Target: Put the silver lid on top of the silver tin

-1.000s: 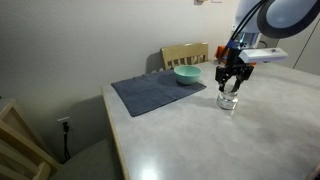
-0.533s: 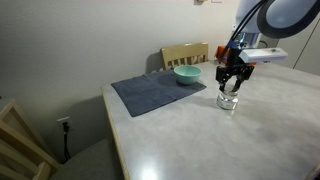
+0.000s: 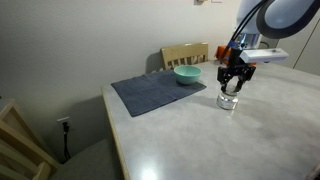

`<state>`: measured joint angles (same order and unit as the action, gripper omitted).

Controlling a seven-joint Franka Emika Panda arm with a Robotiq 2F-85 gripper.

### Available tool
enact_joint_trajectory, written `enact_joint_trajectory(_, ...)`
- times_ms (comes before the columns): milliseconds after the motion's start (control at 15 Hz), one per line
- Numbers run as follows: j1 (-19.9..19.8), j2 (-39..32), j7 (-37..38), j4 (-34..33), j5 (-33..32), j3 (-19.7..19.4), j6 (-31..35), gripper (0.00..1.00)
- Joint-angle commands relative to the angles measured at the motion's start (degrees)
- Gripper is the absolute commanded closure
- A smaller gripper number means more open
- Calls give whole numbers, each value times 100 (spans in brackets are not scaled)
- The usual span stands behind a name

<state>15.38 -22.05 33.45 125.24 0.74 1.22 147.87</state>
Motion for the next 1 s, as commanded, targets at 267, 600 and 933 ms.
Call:
enact_joint_trajectory(267,-97,-314,-246,-329,286,141,-314,56)
enact_joint_trajectory(600,-34,-281,-187,-337,215,142,-326,56)
enact_joint_trajectory(933,-14,-298,-183,-363,183,152,-344,56)
